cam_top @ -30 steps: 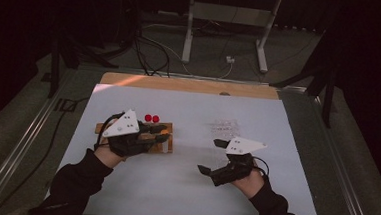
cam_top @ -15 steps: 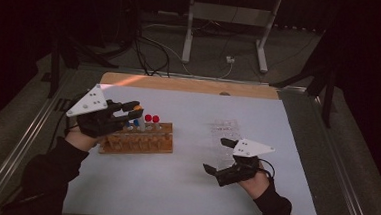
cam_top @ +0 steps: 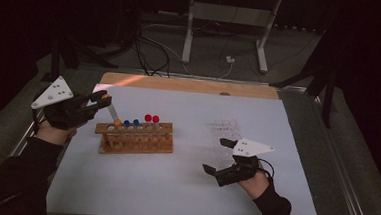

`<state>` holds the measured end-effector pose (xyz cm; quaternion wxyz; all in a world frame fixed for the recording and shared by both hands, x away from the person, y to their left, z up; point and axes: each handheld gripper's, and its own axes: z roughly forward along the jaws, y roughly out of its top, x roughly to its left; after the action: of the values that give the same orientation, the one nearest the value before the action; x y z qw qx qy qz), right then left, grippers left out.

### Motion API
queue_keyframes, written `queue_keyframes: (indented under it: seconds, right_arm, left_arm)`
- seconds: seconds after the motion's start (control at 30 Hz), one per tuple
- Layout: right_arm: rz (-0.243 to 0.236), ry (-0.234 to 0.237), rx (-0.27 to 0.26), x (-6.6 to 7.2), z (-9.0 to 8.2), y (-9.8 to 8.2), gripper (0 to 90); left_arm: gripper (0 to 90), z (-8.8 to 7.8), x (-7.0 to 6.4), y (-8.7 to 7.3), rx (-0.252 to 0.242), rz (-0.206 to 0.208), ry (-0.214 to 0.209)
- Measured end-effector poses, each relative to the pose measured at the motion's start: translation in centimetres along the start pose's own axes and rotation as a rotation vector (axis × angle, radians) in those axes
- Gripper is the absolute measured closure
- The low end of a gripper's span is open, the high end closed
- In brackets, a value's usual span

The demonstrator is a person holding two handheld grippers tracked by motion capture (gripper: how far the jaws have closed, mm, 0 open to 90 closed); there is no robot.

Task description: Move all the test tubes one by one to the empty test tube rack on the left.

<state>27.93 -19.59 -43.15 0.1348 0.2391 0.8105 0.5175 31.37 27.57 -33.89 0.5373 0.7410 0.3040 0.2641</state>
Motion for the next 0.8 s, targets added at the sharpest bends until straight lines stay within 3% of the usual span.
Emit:
queue_keyframes:
  seconds: [0.33,0.8]
  right_arm:
    - [0.002,0.003,0.003,0.0,0.0,0.1,0.0]
    - [0.003,0.007,0.002,0.0,-0.1,0.1,0.0]
  left_arm:
    - [71.8,0.1,1.9,-2.2,0.027,-0.055,0.046]
    - [71.8,1.6,2.3,-5.2,0.065,-0.106,0.040]
